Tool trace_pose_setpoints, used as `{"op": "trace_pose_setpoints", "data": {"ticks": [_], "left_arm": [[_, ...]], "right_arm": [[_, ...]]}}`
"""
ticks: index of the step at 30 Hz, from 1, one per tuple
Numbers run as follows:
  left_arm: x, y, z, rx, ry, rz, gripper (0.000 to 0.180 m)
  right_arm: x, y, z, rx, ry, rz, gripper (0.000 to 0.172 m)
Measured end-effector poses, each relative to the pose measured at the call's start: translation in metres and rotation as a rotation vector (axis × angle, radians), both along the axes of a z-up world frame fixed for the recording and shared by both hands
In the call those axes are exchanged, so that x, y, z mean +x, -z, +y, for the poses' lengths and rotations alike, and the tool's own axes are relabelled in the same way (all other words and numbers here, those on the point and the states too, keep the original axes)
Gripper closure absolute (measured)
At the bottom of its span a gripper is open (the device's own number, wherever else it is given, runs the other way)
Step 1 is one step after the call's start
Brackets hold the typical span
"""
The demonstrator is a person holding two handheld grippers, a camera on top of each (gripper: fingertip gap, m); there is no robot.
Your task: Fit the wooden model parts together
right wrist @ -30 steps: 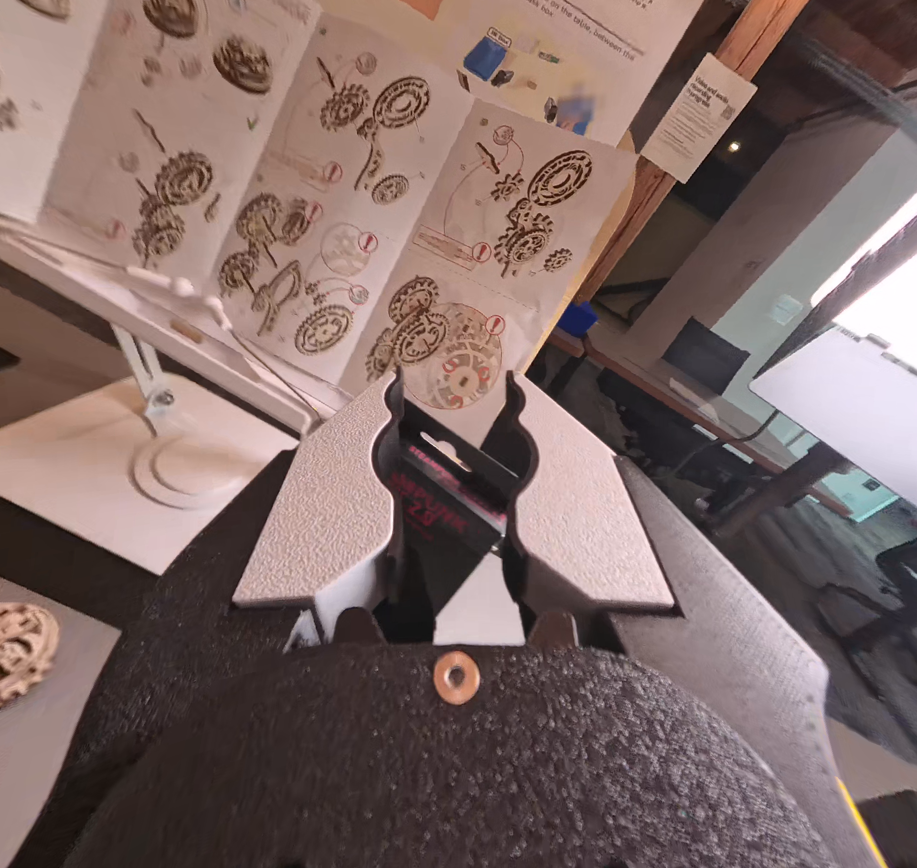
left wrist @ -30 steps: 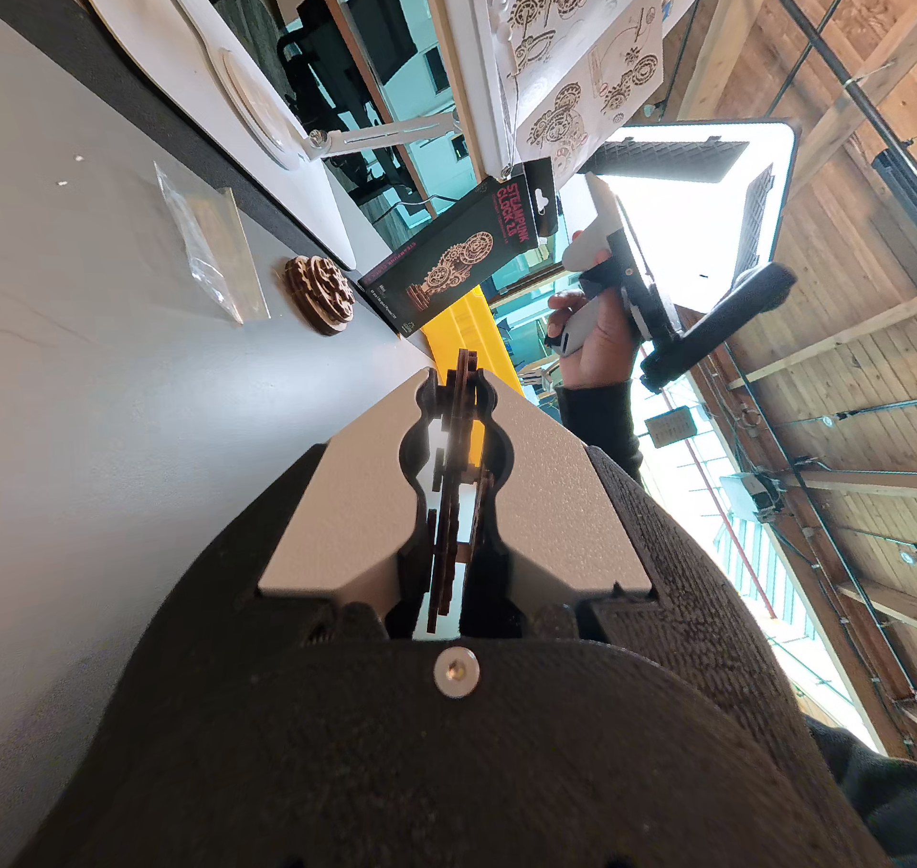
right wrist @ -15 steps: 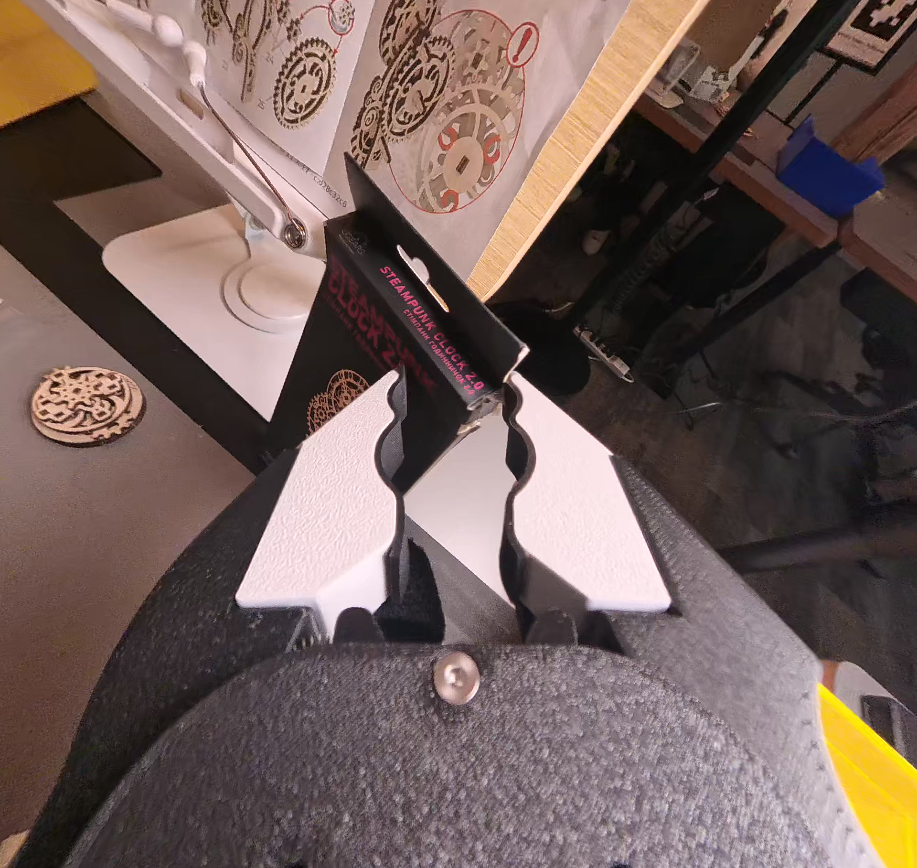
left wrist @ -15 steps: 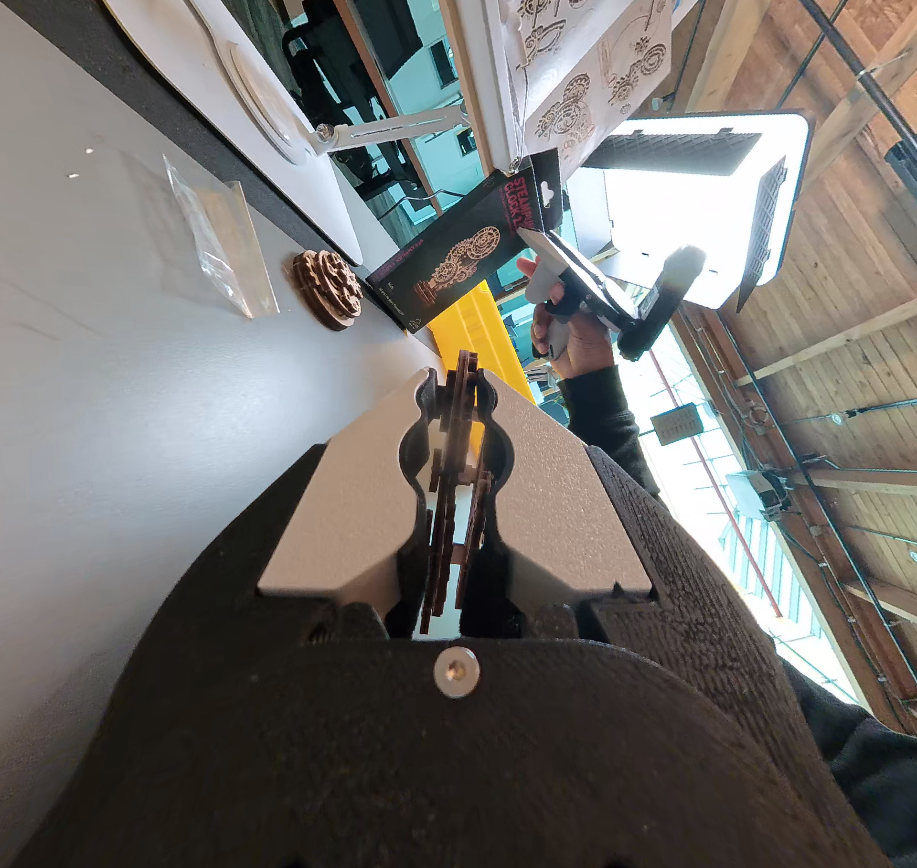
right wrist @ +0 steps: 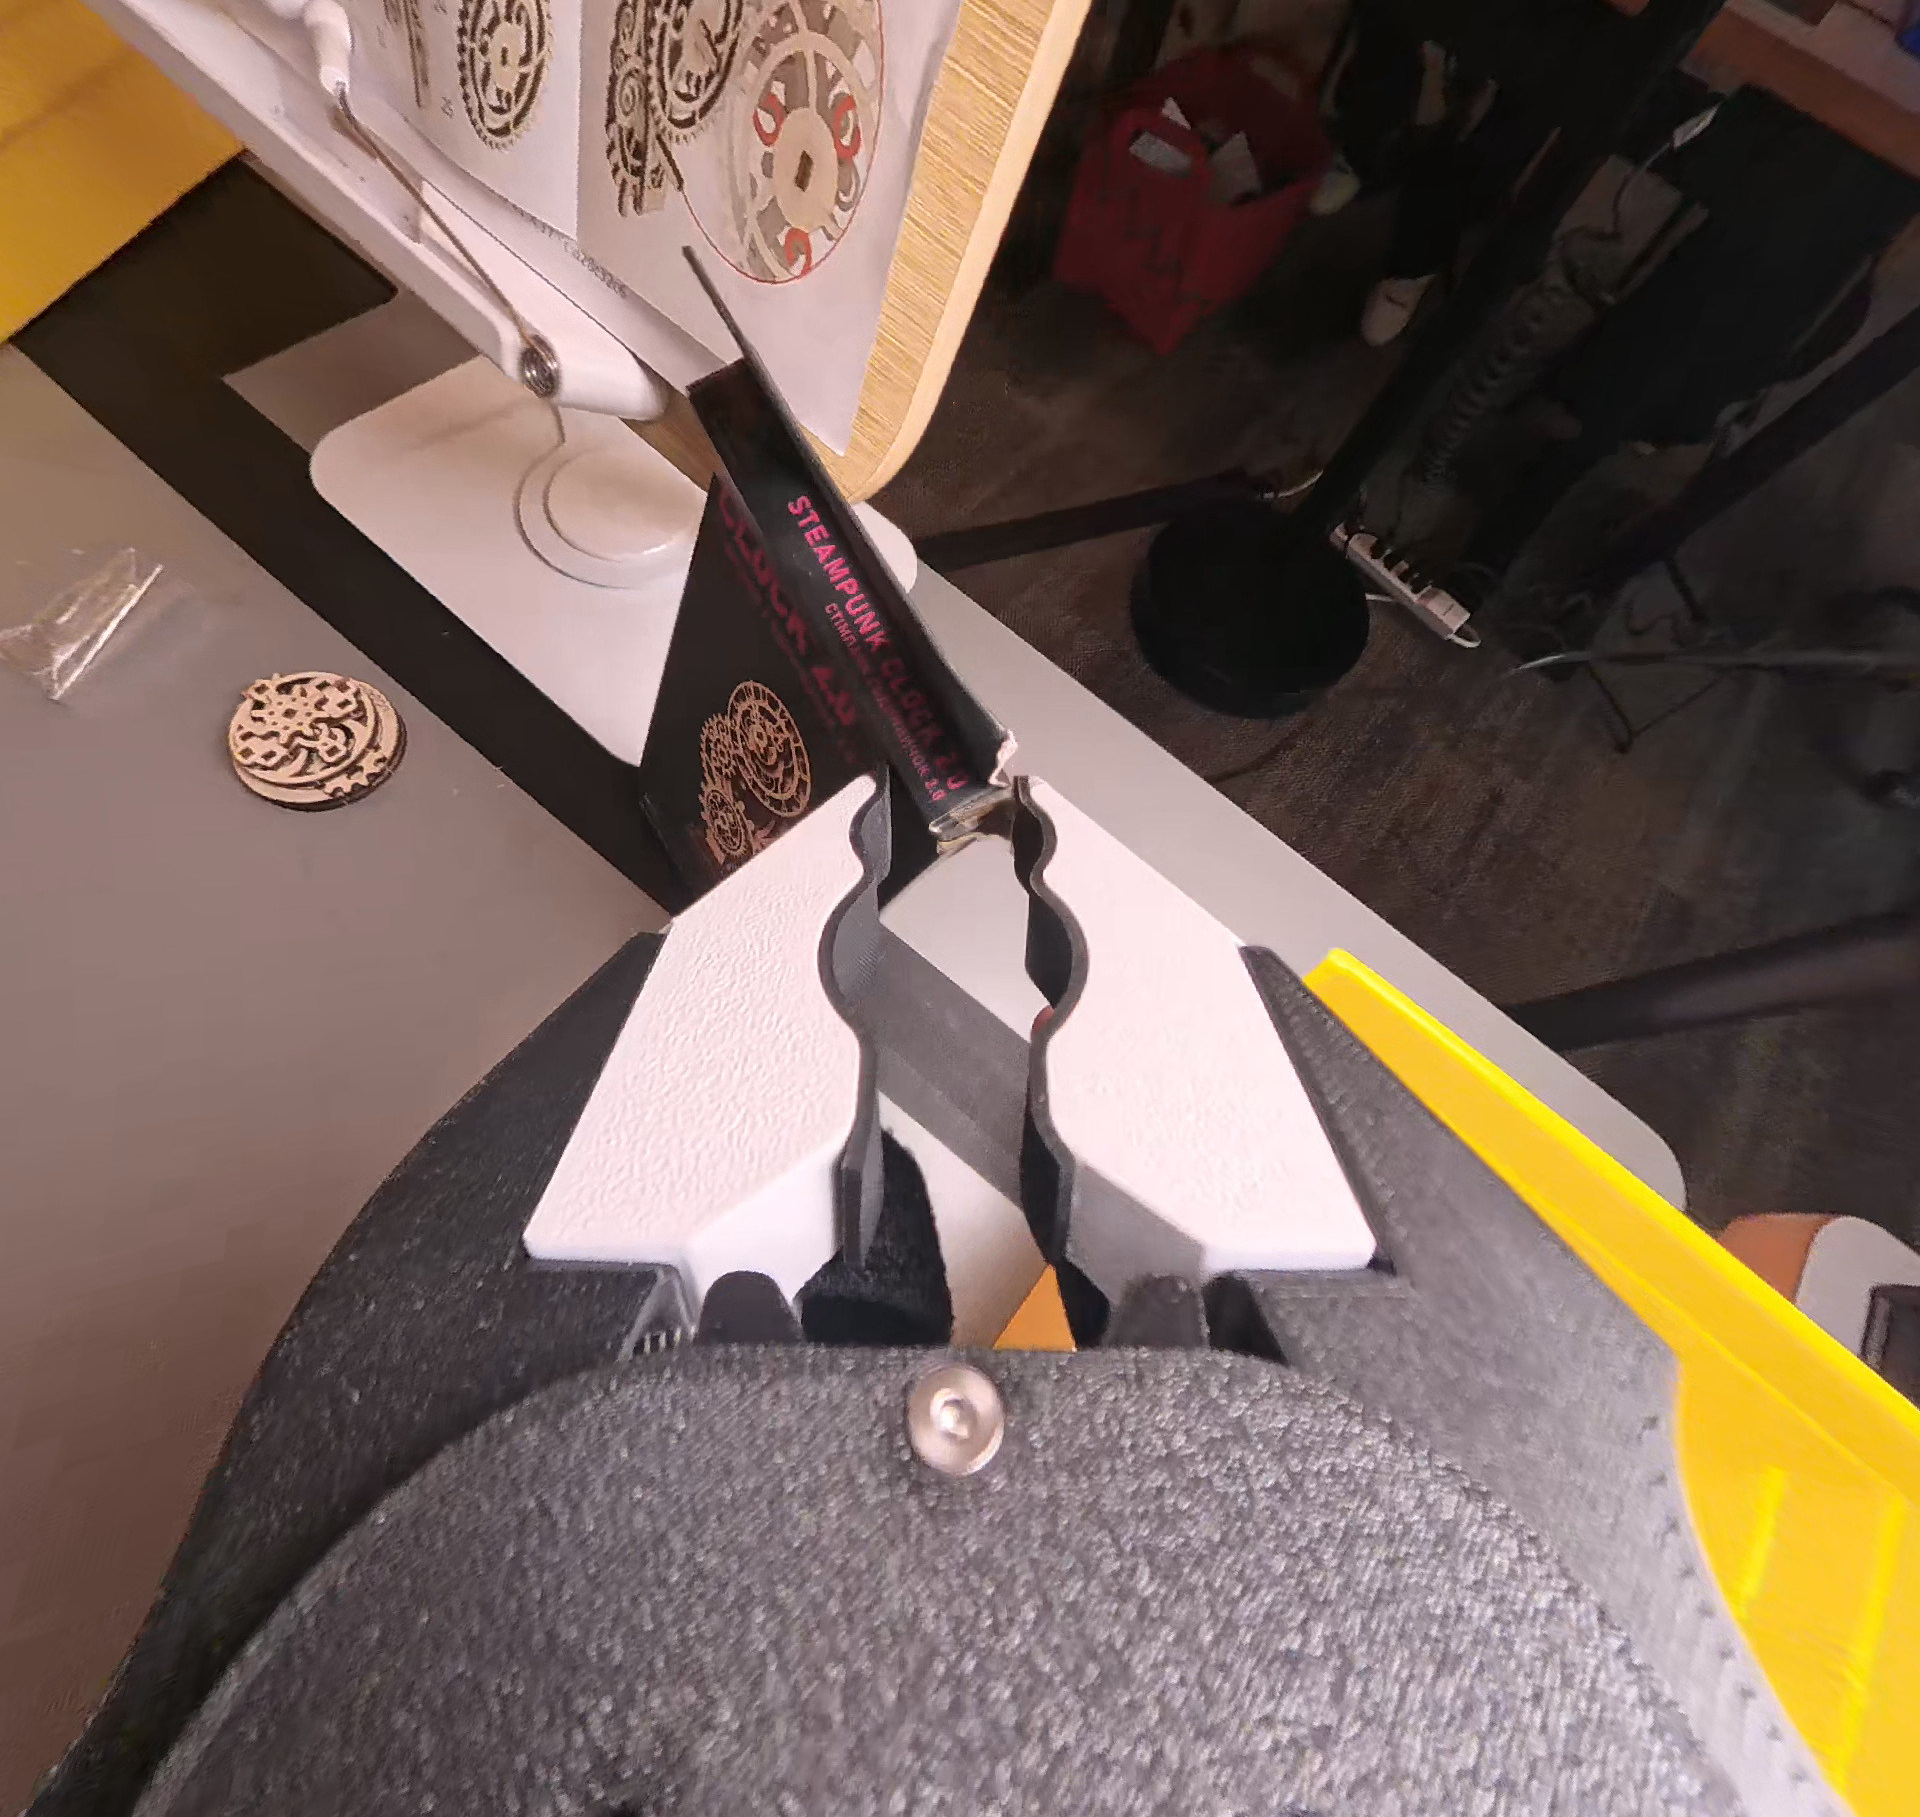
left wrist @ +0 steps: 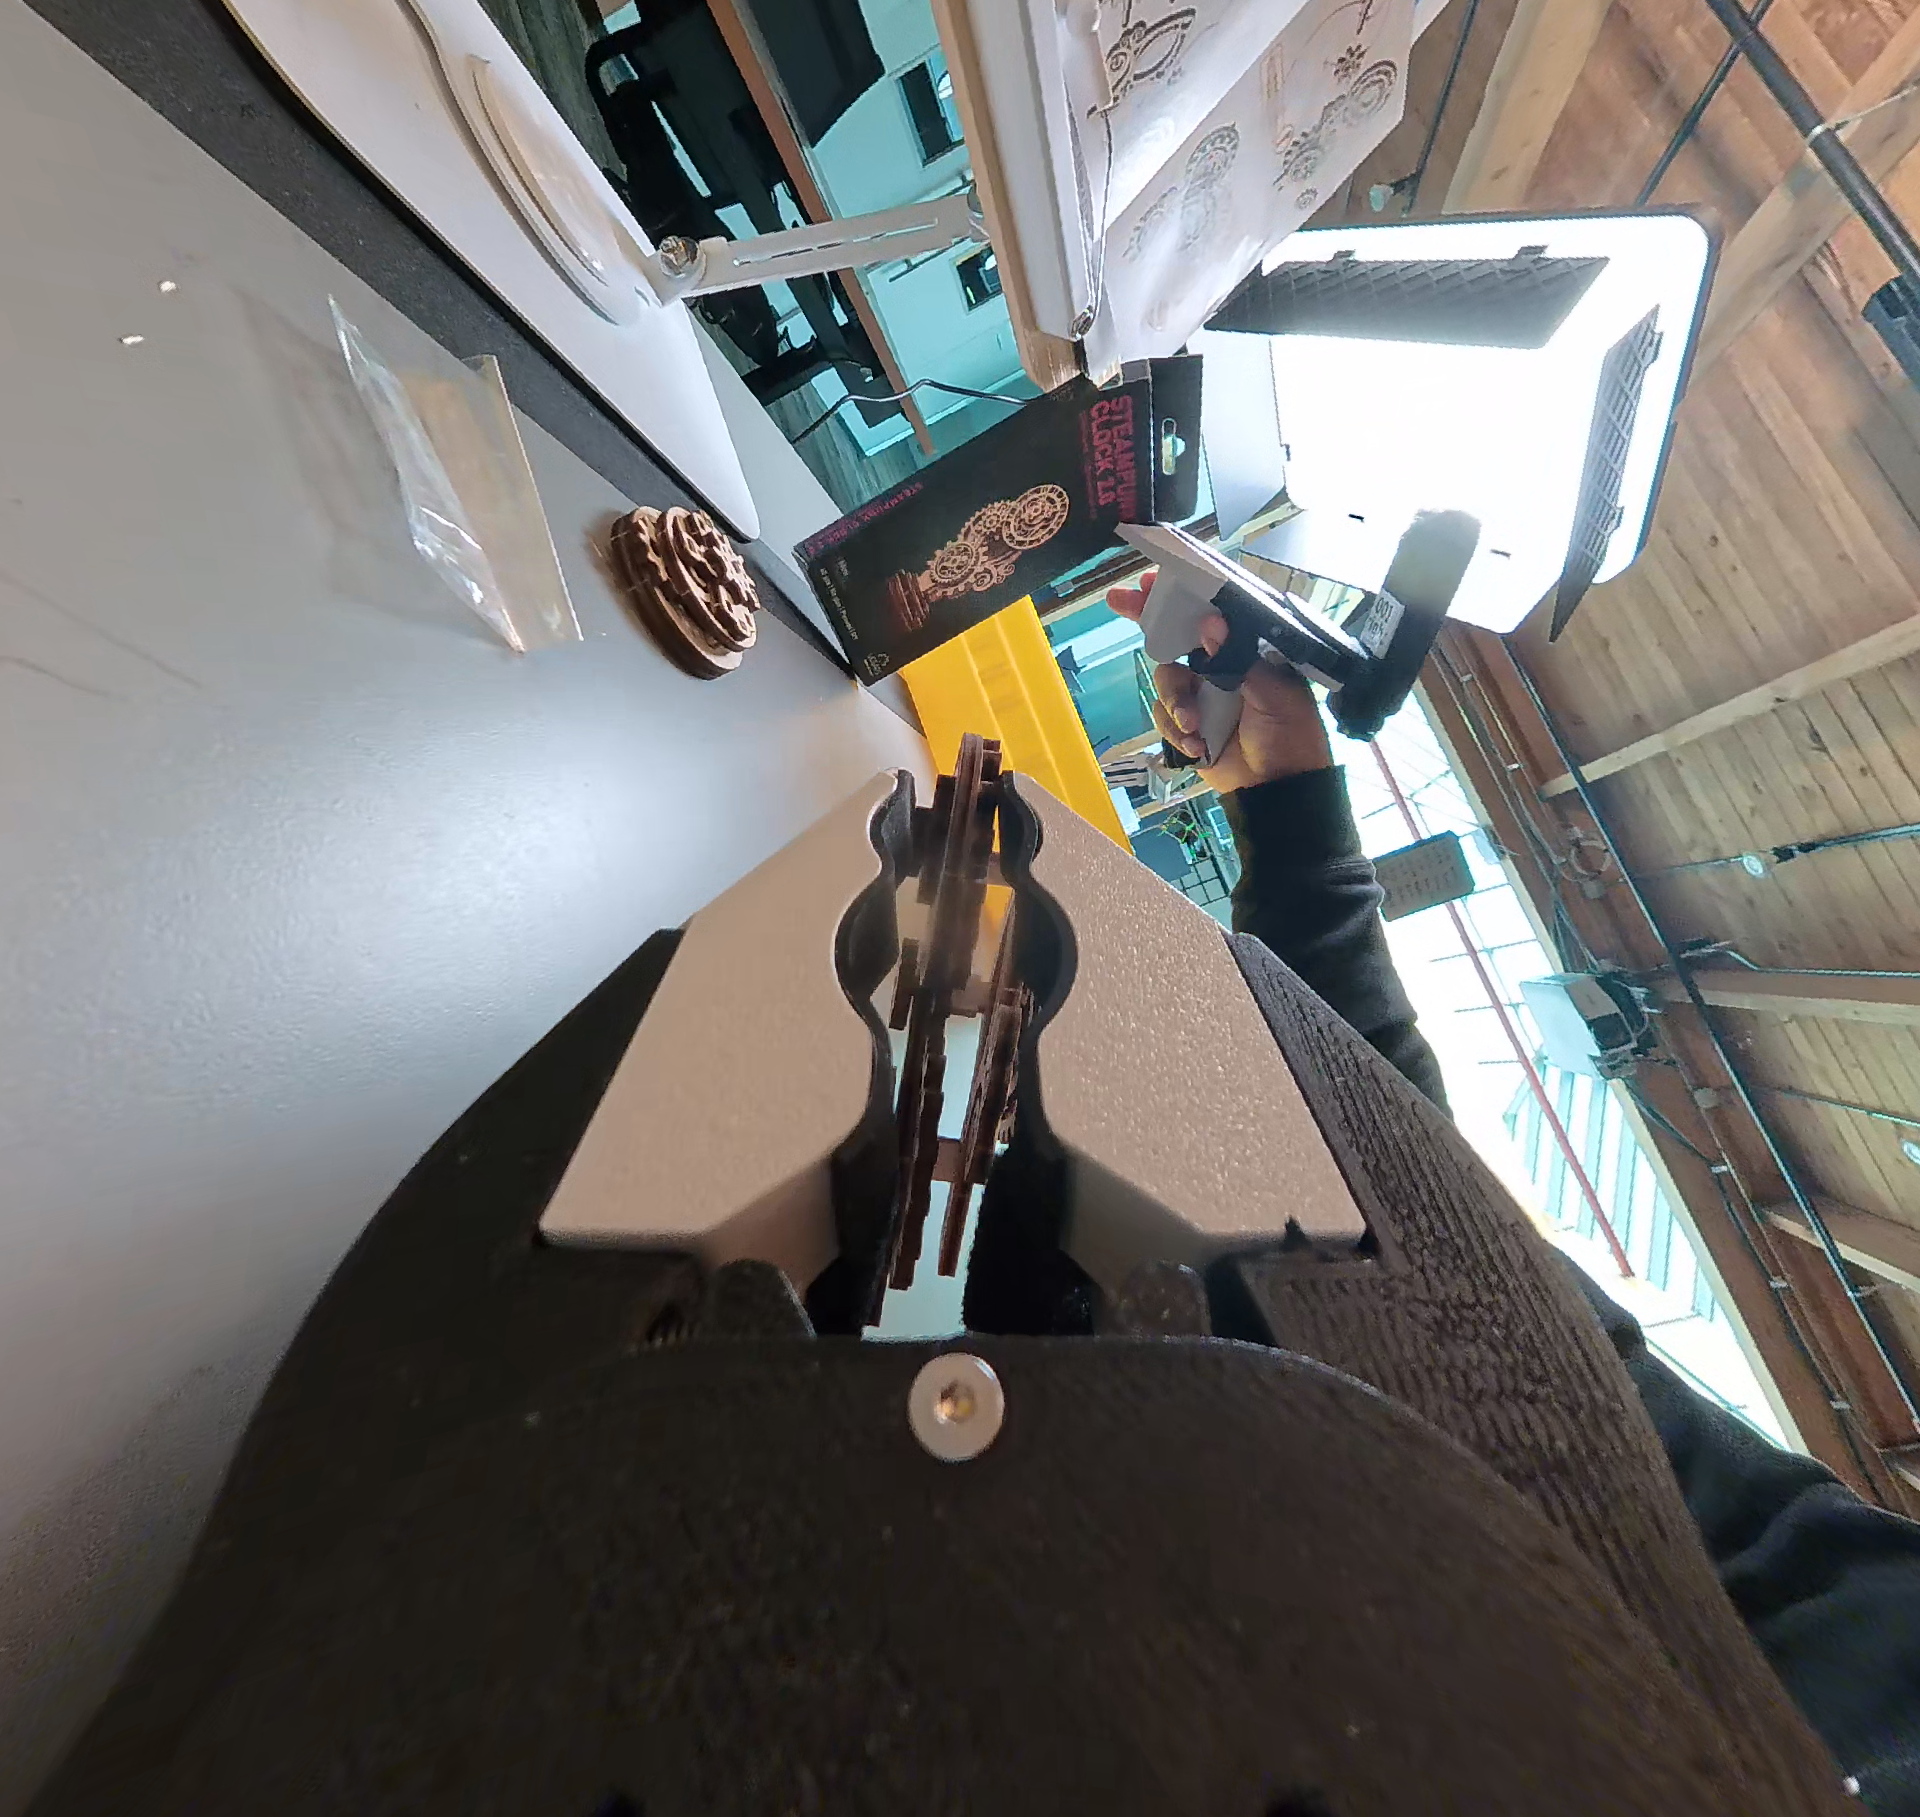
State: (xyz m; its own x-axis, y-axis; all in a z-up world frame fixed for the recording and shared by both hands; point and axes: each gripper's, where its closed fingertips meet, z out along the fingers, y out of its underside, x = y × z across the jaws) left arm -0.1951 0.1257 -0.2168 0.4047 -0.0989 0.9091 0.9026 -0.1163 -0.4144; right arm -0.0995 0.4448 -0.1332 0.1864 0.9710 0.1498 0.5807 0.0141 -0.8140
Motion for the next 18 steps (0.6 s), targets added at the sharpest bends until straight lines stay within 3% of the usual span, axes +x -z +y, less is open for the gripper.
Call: {"op": "trace_pose_setpoints", "data": {"ticks": [5,8,11,14,18], "left_arm": [[0.0,0.001,0.0,-0.001,0.002,-0.001,0.166],[-0.001,0.001,0.0,-0.002,0.001,-0.002,0.166],[0.0,0.003,0.001,-0.005,0.006,-0.006,0.166],[0.001,0.004,0.001,-0.007,0.011,-0.005,0.166],[0.001,0.005,0.001,-0.01,0.009,-0.003,0.166]], "right_arm": [[0.004,0.004,0.013,-0.079,0.039,-0.008,0.154],[0.004,0.001,0.012,-0.094,0.015,0.045,0.17],[0.004,0.0,0.014,-0.083,0.027,0.078,0.17],[0.003,-0.008,0.005,-0.063,0.003,0.15,0.152],[-0.003,-0.013,-0.019,-0.053,-0.069,0.241,0.115]]}}
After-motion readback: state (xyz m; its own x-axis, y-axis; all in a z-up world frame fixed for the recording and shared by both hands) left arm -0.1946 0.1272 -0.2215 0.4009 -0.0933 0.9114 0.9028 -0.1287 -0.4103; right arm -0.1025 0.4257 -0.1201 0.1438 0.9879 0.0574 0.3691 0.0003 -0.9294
